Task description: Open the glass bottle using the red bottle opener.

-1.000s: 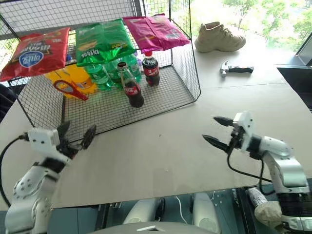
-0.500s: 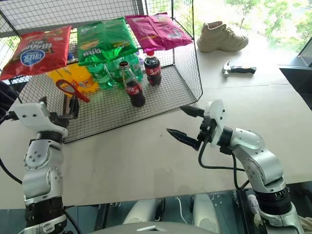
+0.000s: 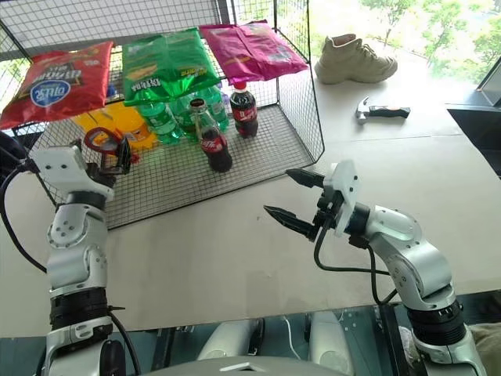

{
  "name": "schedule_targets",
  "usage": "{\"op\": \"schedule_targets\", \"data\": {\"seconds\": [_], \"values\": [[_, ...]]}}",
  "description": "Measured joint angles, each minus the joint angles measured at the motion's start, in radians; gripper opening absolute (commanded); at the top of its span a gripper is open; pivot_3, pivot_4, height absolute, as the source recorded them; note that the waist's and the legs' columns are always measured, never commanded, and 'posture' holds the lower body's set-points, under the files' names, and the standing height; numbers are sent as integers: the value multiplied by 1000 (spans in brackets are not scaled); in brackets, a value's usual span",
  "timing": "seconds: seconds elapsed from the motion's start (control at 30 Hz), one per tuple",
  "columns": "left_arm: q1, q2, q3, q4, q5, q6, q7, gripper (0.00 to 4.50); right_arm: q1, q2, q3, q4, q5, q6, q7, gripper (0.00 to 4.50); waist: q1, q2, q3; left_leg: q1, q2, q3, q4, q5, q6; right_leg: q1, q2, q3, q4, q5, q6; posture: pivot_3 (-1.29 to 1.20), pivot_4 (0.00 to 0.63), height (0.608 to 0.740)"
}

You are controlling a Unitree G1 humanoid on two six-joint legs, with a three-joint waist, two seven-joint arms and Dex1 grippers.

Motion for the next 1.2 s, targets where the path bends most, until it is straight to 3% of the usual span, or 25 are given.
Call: {"op": "schedule_targets", "data": {"seconds": [0.13, 0.23, 0.47, 0.53, 0.73, 0.87, 0.97, 1.2], "values": [[-9, 5, -1, 16, 0, -18, -8, 4500, 0, 1, 2, 0, -1, 0, -1, 4433, 0, 0, 0, 0, 0, 0, 0, 0, 0, 0, 0, 0, 0, 0, 0, 0, 150, 740], [-24, 6, -3, 39, 0, -39, -20, 3762, 0, 1, 2, 0, -3, 0, 0, 4500, 1, 0, 0, 0, 0, 0, 0, 0, 0, 0, 0, 0, 0, 0, 0, 0, 150, 740], [-29, 6, -10, 44, -2, -51, -55, 496, 0, 1, 6, 0, -8, -1, 2, 4500, 0, 0, 0, 0, 0, 0, 0, 0, 0, 0, 0, 0, 0, 0, 0, 0, 150, 740], [-18, 3, -13, 40, -5, -51, -62, 88, -1, 1, 7, 0, -11, -1, 2, 4500, 0, 0, 0, 0, 0, 0, 0, 0, 0, 0, 0, 0, 0, 0, 0, 0, 150, 740], [21, -27, -1, -38, -106, 3, -65, 88, -16, 3, 12, 4, -15, -1, 3, 4500, -1, 0, 0, 0, 0, 0, 0, 0, 0, 0, 0, 0, 1, 0, 0, 0, 150, 740], [23, -74, 21, -104, -272, 89, -76, 88, -19, 5, 18, 9, -16, -1, 5, 4500, 0, 0, 0, 0, 0, 0, 0, 0, 0, 0, 0, 0, 1, 0, 0, 0, 150, 740], [21, -110, 58, -175, -478, 190, -78, 88, -28, 8, 19, 18, -17, -1, 5, 4500, -1, 0, 0, 0, 0, 0, 0, 0, 0, 0, 0, 0, 1, 0, 0, 0, 150, 740], [34, -113, 85, -214, -643, 280, -78, 88, -29, 12, 32, 29, -18, -1, 5, 4500, -1, 0, 0, 0, 0, 0, 0, 0, 0, 0, 0, 0, 1, 0, 0, 0, 150, 740]]}}
